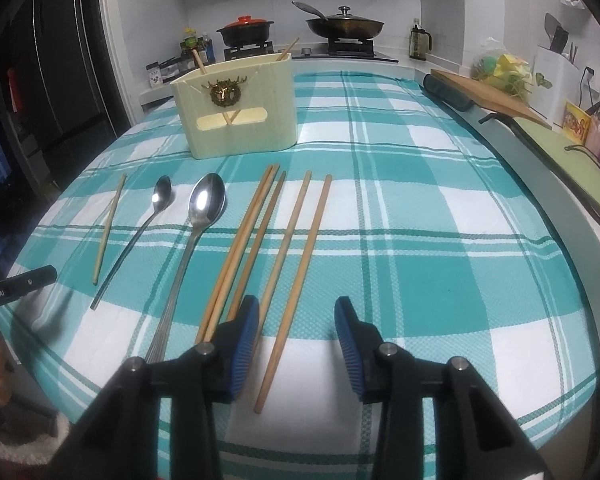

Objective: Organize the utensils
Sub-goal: 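Move the left gripper back toward the next wooden chopstick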

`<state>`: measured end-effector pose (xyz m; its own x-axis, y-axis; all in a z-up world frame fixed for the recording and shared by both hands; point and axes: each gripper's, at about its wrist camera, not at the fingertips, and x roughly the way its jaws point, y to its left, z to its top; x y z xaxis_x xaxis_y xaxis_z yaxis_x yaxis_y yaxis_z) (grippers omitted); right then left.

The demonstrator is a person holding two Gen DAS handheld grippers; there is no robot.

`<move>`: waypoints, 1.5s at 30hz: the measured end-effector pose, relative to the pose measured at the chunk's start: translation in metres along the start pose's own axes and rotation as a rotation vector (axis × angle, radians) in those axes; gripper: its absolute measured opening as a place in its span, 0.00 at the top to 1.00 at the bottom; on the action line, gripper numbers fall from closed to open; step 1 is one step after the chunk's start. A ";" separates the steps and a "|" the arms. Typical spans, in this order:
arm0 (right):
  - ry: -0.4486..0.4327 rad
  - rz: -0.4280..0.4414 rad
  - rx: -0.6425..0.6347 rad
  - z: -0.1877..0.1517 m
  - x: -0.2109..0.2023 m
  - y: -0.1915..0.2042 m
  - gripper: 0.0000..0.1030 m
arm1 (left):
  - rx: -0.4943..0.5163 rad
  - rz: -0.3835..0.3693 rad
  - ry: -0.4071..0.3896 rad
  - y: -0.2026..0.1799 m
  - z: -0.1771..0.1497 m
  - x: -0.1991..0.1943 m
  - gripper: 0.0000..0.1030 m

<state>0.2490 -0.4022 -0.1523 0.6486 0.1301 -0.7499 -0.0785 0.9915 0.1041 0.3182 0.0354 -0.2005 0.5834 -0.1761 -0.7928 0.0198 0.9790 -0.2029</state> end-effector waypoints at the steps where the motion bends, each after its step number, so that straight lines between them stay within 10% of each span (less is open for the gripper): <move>1: 0.003 0.000 0.001 0.000 0.000 -0.002 0.64 | 0.001 -0.002 -0.004 -0.002 0.004 0.001 0.12; 14: 0.008 -0.006 0.008 0.012 0.005 -0.007 0.67 | 0.037 0.066 0.011 -0.021 0.055 0.046 0.10; 45: 0.136 -0.073 -0.034 0.017 0.056 -0.015 0.67 | 0.103 0.191 0.095 0.015 0.040 0.065 0.00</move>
<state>0.2991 -0.4104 -0.1849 0.5452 0.0552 -0.8365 -0.0619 0.9978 0.0255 0.3891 0.0431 -0.2321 0.5055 0.0094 -0.8628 0.0015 0.9999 0.0118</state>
